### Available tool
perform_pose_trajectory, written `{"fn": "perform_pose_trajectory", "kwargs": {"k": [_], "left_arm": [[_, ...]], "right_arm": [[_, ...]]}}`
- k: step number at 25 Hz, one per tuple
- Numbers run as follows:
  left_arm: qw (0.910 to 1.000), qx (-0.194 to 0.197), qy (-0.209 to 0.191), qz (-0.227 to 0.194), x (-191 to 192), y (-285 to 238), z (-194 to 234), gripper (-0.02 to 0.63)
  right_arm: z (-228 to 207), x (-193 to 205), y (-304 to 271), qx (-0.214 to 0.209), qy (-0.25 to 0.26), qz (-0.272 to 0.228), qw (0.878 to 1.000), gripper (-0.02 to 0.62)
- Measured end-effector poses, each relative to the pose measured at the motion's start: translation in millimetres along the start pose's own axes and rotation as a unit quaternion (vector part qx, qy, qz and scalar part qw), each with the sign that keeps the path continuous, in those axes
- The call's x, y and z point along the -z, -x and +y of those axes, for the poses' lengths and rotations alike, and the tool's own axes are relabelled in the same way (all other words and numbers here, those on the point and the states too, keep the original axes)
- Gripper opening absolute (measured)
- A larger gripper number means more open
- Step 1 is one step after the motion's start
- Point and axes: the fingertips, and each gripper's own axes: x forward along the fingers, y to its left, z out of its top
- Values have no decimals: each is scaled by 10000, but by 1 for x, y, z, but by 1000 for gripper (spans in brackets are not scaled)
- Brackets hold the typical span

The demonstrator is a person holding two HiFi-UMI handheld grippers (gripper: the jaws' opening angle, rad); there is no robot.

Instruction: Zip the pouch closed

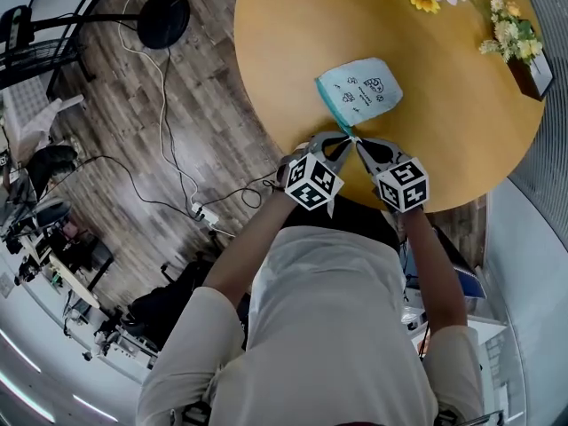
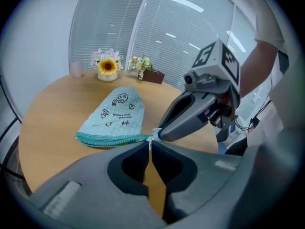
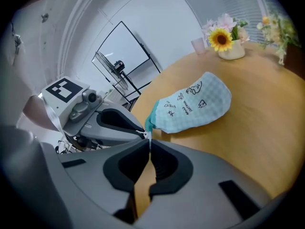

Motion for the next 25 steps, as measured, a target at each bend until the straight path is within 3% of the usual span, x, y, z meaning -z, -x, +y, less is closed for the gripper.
{"fn": "perform_pose_trajectory", "kwargs": {"k": [17, 25], "left_arm": [[9985, 393, 352, -164, -56, 52, -3, 18], [9958, 378, 777, -304, -68, 69, 10, 18]], "right_arm": [[29, -52, 56, -319, 135, -362, 9987, 6], [21, -65, 88, -243, 65, -435, 9987, 3]]}}
